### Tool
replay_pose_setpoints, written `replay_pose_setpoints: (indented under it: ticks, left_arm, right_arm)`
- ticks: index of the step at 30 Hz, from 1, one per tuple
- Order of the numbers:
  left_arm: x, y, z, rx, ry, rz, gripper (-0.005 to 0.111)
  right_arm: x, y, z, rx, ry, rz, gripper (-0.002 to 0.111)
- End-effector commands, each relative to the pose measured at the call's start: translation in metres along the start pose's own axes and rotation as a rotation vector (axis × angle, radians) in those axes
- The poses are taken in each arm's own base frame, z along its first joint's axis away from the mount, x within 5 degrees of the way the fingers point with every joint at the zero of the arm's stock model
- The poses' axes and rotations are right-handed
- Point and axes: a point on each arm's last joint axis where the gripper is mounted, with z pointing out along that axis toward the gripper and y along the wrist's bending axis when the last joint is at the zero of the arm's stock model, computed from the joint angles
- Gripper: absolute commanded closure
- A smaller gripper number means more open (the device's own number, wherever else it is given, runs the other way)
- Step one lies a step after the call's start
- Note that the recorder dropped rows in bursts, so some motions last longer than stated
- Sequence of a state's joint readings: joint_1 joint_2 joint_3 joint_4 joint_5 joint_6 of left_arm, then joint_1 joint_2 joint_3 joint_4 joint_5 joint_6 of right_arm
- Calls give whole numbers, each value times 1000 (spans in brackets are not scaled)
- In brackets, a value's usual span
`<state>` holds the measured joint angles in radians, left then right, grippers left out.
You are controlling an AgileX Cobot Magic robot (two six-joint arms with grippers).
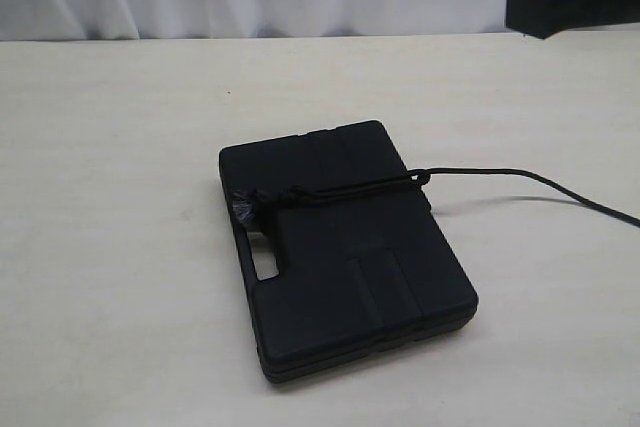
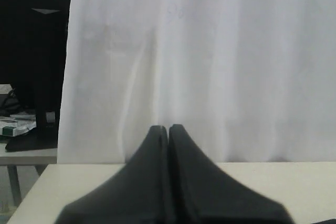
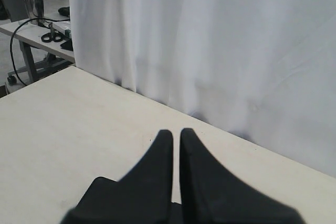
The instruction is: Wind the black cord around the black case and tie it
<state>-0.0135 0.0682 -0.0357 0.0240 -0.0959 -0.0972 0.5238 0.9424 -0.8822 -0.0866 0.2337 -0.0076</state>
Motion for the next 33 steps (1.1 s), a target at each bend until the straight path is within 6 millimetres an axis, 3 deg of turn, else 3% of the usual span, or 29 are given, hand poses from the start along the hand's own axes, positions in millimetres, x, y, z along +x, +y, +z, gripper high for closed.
replay_pose_setpoints:
  ticks: [1,14,21,33]
  left_arm:
    - [11,1,-2,-4,22,10,107]
    - [13,1,-6,-7,35,10,107]
    - [19,2,-7,-14,95,-30,107]
    - [35,3,-10,-21,278,56,107]
  right_arm:
    - [1,1,-1,-3,2,2,104]
    - [1,1,-1,-3,2,2,104]
    - [1,1,-1,-3,2,2,104]
    - [1,1,-1,-3,2,2,104]
